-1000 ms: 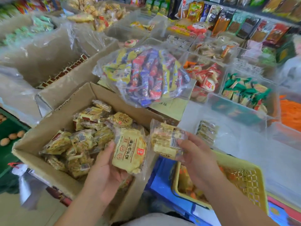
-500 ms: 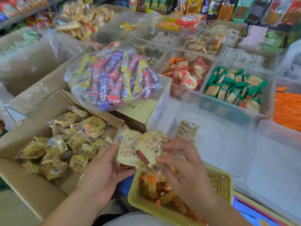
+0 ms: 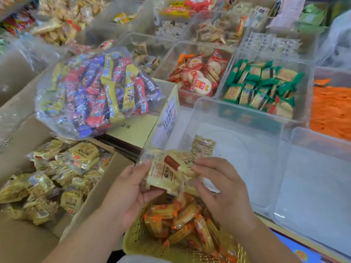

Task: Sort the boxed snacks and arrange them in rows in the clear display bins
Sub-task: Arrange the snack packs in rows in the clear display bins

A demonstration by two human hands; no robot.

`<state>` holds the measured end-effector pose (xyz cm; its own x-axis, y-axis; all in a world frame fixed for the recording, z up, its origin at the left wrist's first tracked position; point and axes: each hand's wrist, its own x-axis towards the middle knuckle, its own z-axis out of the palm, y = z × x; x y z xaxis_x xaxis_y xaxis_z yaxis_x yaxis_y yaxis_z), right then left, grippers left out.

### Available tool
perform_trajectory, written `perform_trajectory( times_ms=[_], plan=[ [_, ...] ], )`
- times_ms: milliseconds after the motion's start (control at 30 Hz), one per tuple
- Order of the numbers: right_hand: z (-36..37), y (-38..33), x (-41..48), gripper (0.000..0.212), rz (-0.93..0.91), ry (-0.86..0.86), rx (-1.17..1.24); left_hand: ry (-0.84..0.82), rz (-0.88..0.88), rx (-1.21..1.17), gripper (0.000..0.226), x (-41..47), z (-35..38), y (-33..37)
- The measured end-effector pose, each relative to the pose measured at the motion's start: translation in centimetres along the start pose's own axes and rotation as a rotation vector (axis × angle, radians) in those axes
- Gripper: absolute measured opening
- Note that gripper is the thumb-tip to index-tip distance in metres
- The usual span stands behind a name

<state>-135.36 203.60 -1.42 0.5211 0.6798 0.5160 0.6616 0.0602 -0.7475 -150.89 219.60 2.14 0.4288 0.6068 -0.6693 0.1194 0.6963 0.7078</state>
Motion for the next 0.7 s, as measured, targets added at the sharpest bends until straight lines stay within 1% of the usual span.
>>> perform_trajectory(
  times_ms=[167, 267, 400, 500, 633, 700],
  plan=[
    [-1.1, 5.2, 2.3, 0.023, 0.253, 0.1, -0.074, 0.061, -0.007, -0.046, 0.057, 1.9, 0.9, -0.7],
    [-1.5, 9.3, 5.0, 0.021, 0.348, 0.097, -0.157, 0.063, -0.017, -0.084, 0.057, 2.4, 0.7, -1.0],
    [-0.8, 14.2, 8.1, 0.024, 0.475, -0.046, -0.241, 0.046, -0.024, -0.116, 0.058, 2.7, -0.2, -1.2],
    [0.4, 16.9, 9.3, 0.027, 0.558, -0.158, -0.348, 0.047, -0.018, -0.122, 0.058, 2.7, -1.0, -1.2],
    [2.1, 18.4, 10.4, 0.03, 0.618, -0.259, -0.467, 0.073, 0.002, -0.143, 0.054, 3.1, -2.1, -0.8],
    [3.3, 18.5, 10.6, 0.029, 0.626, -0.355, -0.512, 0.088, 0.011, -0.152, 0.053, 3.2, -2.4, -0.5]
  ],
)
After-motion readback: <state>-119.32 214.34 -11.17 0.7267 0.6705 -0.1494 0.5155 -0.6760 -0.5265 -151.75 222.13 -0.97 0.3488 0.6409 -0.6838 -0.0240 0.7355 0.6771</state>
